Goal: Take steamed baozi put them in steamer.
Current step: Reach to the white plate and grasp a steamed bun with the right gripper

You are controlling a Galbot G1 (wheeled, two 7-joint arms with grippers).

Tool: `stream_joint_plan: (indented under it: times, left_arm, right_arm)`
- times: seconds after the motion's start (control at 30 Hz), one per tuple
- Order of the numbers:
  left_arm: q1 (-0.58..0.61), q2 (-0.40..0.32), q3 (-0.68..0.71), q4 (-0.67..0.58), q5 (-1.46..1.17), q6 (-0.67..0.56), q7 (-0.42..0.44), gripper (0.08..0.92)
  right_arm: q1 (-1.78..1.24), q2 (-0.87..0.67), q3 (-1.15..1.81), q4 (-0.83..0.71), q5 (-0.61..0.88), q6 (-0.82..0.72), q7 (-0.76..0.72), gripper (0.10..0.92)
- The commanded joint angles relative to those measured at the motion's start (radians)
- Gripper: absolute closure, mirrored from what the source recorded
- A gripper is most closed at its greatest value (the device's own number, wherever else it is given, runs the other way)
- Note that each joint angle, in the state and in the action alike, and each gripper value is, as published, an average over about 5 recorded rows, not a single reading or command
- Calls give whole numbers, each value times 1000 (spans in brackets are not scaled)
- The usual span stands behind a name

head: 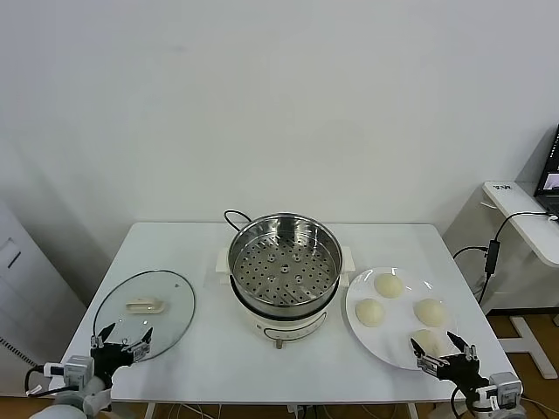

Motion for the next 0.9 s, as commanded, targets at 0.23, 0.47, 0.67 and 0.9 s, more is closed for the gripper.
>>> stream_joint_plan:
  times: [0.23,0.47,0.67,0.9]
  left_arm:
    - [10,12,-5,-9,-8,-1,5,177]
    - [-39,28,37,-10,-8,25,7,177]
    - [-42,34,34,-7,-7,37,7,177]
    - [-45,42,29,-3,-5,50,5,177]
  right_arm:
    - [231,-143,-29,-64,-497,55,-108,203]
    - [384,-286,-105,-196,-805,127,-138,203]
    - [638,-385,-308,-322,-839,146,-374,203]
    - [1032,-465,-695,-474,-784,172,-562,203]
